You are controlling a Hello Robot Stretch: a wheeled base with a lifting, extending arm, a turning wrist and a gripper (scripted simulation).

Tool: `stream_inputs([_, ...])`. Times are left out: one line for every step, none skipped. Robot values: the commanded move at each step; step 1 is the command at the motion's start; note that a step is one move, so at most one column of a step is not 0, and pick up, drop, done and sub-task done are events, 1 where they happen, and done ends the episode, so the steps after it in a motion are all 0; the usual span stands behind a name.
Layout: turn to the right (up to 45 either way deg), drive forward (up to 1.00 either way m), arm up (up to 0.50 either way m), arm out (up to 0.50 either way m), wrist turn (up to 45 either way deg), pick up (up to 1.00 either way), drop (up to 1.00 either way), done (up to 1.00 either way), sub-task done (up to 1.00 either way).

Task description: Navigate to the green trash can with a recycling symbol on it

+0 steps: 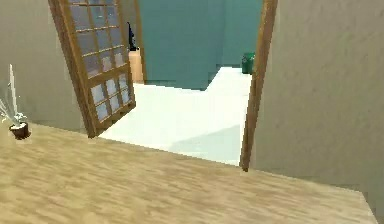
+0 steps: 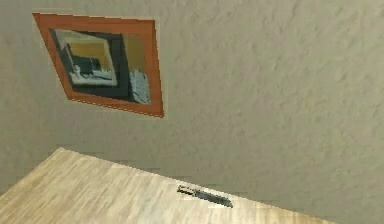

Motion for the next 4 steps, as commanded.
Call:
stream_inputs([0.0,1.0,0.0,0.0,0.0,0.0,0.0,0.0,0.0])
stream_inputs([0.0,0.5,0.0,0.0,0.0,0.0,0.0,0.0,0.0])
stream_inputs([6.0,0.0,0.0,0.0,0.0,0.0,0.0,0.0,0.0])
stream_inputs([0.0,1.0,0.0,0.0,0.0,0.0,0.0,0.0,0.0])
